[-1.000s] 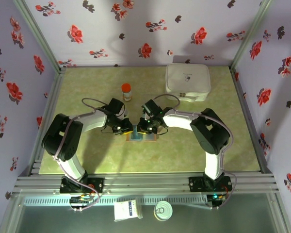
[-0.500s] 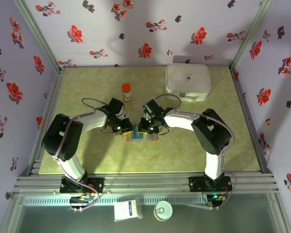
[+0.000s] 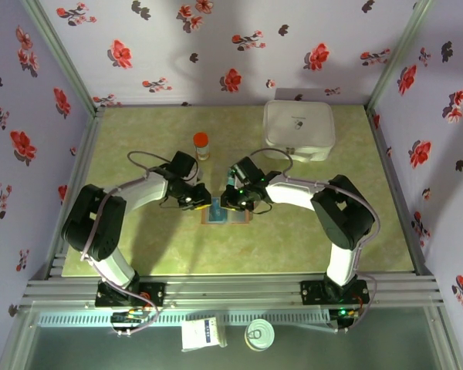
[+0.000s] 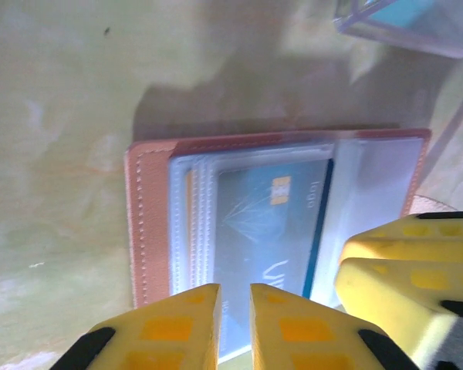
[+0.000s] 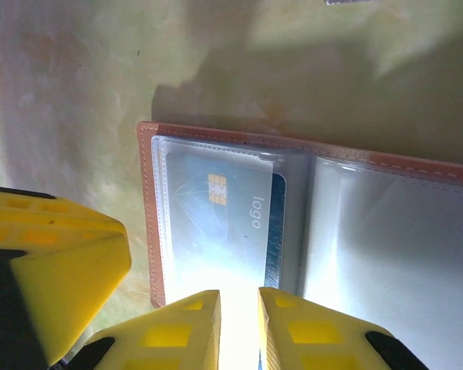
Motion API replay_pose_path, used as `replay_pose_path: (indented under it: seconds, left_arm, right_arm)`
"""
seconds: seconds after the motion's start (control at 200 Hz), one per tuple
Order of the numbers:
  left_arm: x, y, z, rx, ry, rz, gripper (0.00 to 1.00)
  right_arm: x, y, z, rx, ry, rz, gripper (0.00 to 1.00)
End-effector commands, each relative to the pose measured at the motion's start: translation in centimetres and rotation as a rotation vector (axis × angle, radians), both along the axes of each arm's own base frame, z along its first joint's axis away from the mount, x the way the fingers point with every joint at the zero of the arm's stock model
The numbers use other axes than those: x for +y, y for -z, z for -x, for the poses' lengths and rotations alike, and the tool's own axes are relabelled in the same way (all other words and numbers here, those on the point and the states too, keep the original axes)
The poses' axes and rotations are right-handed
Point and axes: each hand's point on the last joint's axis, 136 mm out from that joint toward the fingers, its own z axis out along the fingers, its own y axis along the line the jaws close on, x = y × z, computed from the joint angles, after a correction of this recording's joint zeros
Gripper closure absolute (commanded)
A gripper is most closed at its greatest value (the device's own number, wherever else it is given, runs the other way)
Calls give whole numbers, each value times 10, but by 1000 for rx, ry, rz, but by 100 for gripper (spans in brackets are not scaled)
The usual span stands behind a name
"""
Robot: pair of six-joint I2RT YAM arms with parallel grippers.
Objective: Take the credit cards out of the card holder
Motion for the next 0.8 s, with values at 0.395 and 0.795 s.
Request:
replay_pose_path:
  seconds: [0.395, 0.795]
  left_arm:
    - [7, 30, 8, 71, 68, -76, 85]
    - [8, 33, 9, 78, 63, -87, 86]
  right_arm:
    - [2, 5, -1, 26, 18, -20, 81]
    - [6, 19, 1, 60, 15, -47, 85]
